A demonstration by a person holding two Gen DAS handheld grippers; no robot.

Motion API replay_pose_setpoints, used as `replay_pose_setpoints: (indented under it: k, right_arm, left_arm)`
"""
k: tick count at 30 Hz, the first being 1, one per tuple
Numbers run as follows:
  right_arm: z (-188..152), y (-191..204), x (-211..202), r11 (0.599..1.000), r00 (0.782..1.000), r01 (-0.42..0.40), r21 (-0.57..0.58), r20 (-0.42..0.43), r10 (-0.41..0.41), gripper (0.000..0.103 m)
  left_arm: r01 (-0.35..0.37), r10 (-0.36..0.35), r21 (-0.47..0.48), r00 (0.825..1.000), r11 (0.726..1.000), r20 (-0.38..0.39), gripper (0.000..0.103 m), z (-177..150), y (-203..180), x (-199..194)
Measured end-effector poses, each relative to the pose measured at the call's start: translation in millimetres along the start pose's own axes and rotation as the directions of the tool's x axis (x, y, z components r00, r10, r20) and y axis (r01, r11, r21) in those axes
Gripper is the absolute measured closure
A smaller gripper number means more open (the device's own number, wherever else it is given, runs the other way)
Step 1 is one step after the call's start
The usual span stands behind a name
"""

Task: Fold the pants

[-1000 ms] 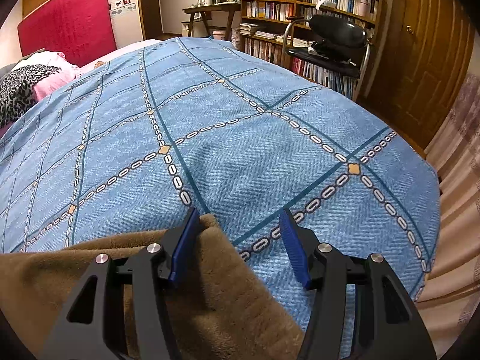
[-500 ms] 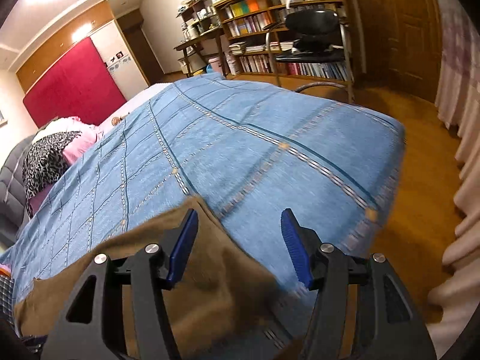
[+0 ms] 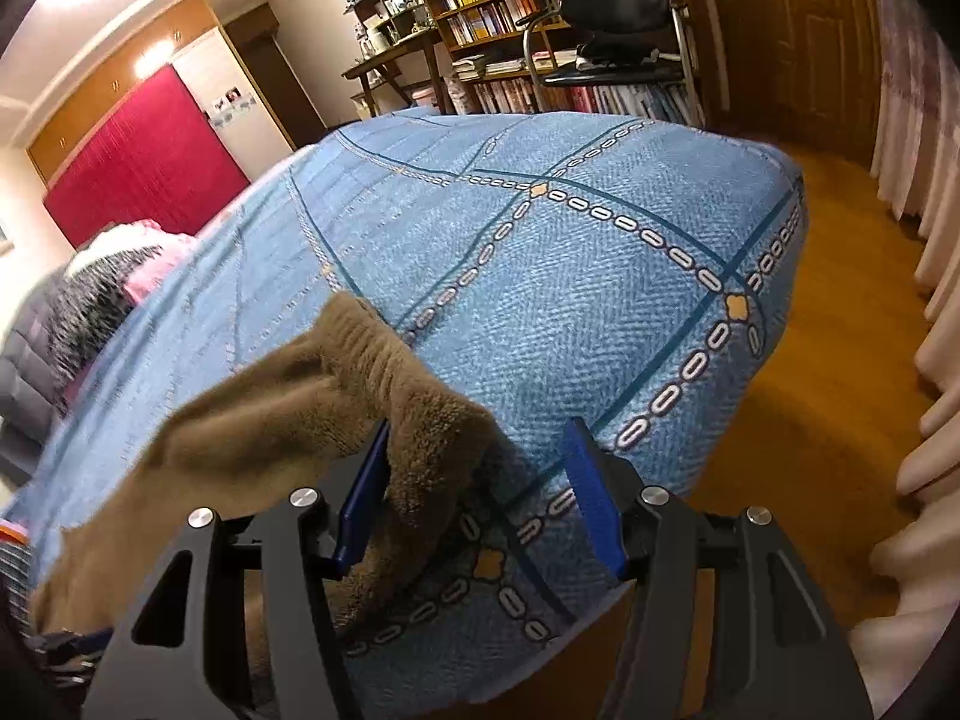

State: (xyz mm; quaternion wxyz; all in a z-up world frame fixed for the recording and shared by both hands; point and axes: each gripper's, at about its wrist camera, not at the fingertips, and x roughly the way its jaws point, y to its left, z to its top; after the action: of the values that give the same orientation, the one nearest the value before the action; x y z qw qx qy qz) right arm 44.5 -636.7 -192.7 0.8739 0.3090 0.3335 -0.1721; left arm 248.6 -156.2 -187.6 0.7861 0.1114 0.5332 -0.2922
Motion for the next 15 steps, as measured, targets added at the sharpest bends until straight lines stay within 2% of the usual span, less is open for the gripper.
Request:
replay_pose_setpoints:
  k: [3, 10, 13, 15]
  right_arm:
    - [-4.0, -3.4, 3.0, 0.994, 0.994, -0.101, 0.052, -0.023, 0.102, 0.044]
    - [-3.8, -1.6, 26.4, 0.982, 0.985, -0.17, 0.08, 0.0, 0.17, 0.045]
    - [-2.5, 3.4, 29.2, 0.986, 0.988, -0.153, 0.061, 0.0, 0.153, 0.055]
    - [-0.7, 2.7, 29.8, 0.982, 0.984, -0.174, 0.072, -0.013, 0.175, 0.073]
  left_arm:
    - [0.001, -0.001, -0.013, 1.0, 1.0, -0.001, 0.054, 2.1, 0.3, -2.3]
    - [0.021, -0.021, -0.046, 1.0, 0.999, -0.004, 0.054, 3.9, 4.7, -3.6]
    - [0.022, -0.023, -0.055, 1.0, 0.998, -0.005, 0.054, 3.8, 5.4, -3.8]
    - [0.024, -0.025, -0.062, 1.0, 0.998, -0.005, 0.054, 4.3, 6.0, -3.7]
